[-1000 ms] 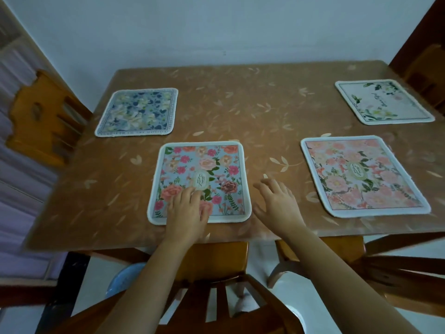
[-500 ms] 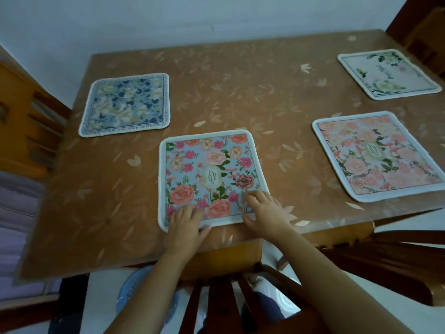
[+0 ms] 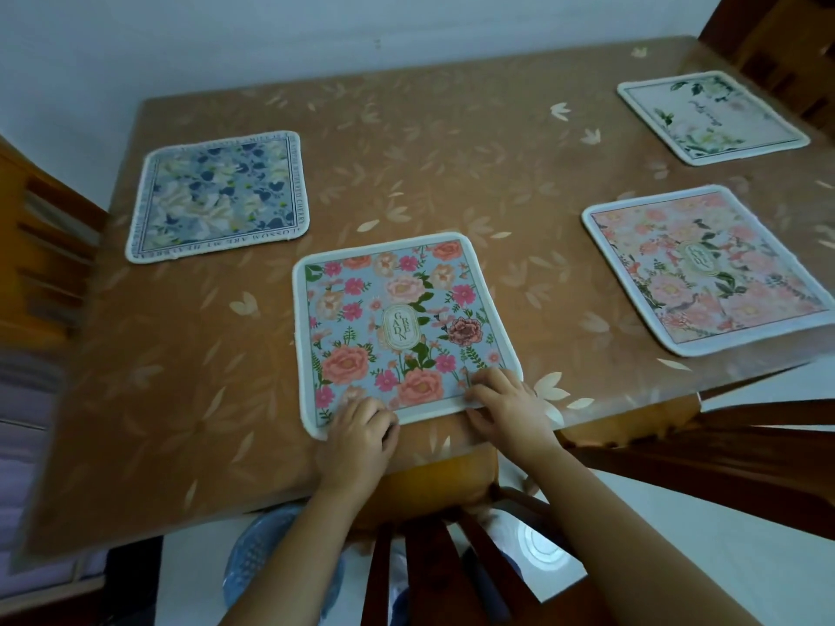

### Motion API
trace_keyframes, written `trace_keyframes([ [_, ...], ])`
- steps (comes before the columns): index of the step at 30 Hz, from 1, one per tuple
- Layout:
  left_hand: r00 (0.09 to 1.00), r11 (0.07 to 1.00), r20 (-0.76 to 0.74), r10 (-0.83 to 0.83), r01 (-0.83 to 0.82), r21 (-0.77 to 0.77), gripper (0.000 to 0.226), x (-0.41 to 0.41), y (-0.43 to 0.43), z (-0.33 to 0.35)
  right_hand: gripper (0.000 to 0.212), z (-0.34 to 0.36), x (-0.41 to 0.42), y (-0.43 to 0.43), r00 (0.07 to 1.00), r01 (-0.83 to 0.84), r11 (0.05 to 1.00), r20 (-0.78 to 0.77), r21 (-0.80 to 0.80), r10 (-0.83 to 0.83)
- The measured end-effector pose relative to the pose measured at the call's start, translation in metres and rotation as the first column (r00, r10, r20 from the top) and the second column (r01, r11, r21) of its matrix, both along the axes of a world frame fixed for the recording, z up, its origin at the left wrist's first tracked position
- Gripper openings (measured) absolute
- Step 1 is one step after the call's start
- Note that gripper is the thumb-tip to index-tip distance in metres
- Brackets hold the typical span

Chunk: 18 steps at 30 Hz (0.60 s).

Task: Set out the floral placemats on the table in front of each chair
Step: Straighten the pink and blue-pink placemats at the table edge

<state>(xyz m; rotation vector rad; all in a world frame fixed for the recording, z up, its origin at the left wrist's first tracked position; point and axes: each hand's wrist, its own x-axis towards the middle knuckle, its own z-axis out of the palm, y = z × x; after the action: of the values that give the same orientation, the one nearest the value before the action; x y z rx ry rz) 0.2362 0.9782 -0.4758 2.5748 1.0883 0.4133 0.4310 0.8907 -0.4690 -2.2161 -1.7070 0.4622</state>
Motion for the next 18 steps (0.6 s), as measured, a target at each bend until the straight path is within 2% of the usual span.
trace_keyframes([
  [8,0.999,1.000,0.019,0.028,-0.028,0.004,0.019,0.0052,-0.0059,-0.0026,0.009,-0.0014,-0.0012,0.0018,1.000,-0.011,0.999,-0.008,0.043,0.012],
  [18,0.998,0.999,-0.048,0.041,-0.042,-0.012,0.019,0.0044,-0.0086,-0.0035,0.012,-0.0006,0.0001,0.0064,1.000,0.002,1.000,-0.026,-0.005,-0.002],
])
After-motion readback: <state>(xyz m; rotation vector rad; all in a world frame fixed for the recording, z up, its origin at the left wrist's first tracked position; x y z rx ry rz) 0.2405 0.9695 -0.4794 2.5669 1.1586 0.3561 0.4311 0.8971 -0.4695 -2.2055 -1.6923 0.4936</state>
